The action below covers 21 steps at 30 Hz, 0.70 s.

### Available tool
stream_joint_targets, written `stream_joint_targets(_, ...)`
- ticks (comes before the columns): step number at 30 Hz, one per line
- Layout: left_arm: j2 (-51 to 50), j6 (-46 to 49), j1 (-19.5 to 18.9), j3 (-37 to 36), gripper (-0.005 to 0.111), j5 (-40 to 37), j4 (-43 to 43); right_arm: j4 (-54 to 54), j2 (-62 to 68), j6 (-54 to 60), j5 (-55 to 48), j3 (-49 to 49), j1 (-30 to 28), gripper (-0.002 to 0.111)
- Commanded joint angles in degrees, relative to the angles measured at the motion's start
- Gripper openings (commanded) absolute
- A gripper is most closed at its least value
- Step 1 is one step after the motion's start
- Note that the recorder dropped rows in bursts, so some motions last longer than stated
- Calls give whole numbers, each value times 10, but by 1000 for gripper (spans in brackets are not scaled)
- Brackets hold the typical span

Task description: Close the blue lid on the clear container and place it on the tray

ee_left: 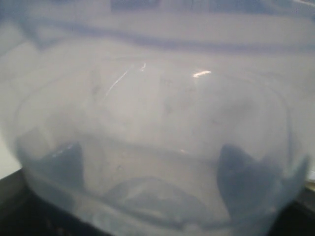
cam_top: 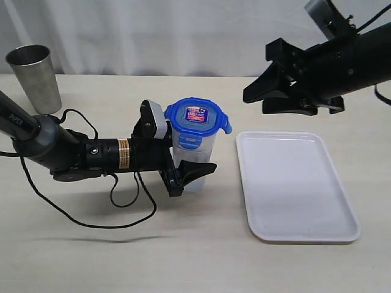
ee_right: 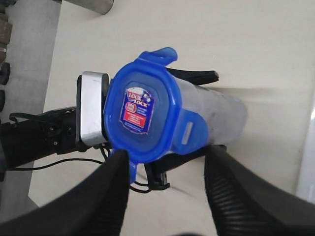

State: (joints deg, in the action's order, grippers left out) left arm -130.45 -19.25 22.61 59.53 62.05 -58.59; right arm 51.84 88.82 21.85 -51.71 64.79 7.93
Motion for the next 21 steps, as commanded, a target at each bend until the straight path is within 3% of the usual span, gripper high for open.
stream_joint_targets(1, 8, 0, -2, 2, 0, 4, 21, 8, 26, -5, 63, 8, 51, 47)
stream_joint_targets(21, 8, 0, -2, 2, 0, -9, 33, 40, 100, 0, 49, 30, 62, 46)
